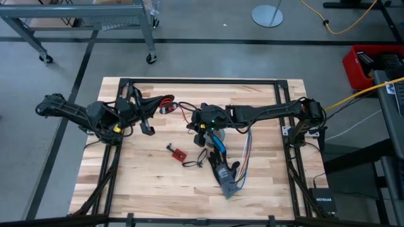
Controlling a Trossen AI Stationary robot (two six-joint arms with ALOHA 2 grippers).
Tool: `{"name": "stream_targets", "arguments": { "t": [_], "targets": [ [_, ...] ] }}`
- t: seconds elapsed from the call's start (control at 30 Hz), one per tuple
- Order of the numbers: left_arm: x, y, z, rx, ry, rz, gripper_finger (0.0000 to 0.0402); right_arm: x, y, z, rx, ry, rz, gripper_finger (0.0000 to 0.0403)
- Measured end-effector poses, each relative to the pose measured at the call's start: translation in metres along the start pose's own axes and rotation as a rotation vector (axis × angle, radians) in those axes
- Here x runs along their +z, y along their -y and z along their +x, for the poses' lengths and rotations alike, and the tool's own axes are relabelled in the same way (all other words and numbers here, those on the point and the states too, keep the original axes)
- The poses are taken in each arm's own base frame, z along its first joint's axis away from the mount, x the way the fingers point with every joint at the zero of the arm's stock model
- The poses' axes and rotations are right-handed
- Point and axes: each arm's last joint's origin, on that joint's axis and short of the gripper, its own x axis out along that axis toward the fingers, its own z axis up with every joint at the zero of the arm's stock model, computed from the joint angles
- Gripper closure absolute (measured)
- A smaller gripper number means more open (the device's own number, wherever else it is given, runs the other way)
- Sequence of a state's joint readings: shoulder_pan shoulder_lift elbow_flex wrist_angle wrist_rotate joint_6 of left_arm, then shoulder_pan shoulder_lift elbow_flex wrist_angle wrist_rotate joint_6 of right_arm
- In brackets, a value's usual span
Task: Coil cords
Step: Coil the red wire around the spool
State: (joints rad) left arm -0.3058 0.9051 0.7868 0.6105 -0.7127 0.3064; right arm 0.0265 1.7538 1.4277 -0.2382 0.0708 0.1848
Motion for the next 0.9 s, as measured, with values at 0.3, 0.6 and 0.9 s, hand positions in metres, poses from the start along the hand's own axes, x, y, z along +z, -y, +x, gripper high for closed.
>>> {"name": "stream_targets", "arguments": {
  "t": [0.3, 0.6, 0.9],
  "targets": [
    [-0.001, -0.002, 0.0, 0.059, -0.019, 0.037, 0.0401, 0.0, -0.017, -0.001, 0.118, 0.014, -0.007, 0.0393],
    [-0.006, 0.002, 0.003, 0.055, -0.031, 0.007, 0.0401, 0.013, -0.034, -0.005, 0.163, 0.183, -0.011, 0.0396],
    [-0.014, 0.01, 0.013, 0.076, -0.003, -0.055, 0.0402, 0.016, -0.032, -0.005, 0.097, 0.224, 0.038, 0.0396]
  ]
}}
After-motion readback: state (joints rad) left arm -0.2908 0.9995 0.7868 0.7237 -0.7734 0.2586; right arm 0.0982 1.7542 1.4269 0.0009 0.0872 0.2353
